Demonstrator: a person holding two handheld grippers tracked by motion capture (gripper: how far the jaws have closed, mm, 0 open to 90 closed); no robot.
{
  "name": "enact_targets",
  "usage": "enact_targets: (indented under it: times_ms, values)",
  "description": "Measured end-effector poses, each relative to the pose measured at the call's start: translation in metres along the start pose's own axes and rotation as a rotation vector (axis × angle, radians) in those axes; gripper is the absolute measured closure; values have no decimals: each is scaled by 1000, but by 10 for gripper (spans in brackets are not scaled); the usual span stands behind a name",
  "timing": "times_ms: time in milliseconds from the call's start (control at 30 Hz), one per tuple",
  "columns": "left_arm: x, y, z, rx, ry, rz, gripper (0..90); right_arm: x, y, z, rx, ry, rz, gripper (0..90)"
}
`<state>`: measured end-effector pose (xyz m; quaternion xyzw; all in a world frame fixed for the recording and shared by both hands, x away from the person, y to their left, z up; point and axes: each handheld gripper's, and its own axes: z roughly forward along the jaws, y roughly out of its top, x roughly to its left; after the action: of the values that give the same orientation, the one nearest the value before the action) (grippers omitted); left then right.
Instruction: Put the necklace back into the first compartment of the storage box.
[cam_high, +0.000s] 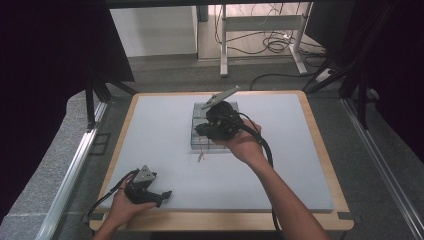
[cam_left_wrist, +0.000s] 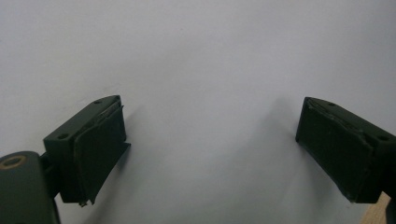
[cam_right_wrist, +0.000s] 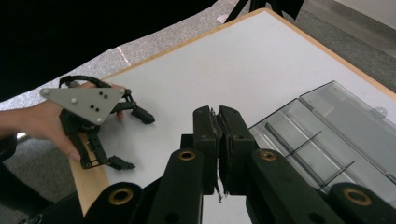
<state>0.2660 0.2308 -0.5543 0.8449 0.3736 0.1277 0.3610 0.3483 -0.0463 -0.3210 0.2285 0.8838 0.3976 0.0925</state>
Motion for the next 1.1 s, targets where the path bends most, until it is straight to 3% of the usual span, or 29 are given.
enact_targets:
  times_ms: [367,700,1100]
  values:
    - [0,0,0,0,0,1,84,-20,10,5,0,-36,30,851]
    - [0,0,0,-2,-1,0,84,-43,17,9,-31,-52,92,851]
    - [1,0,0,1,-7,7,84,-60,32,21,-24,-91,107,851]
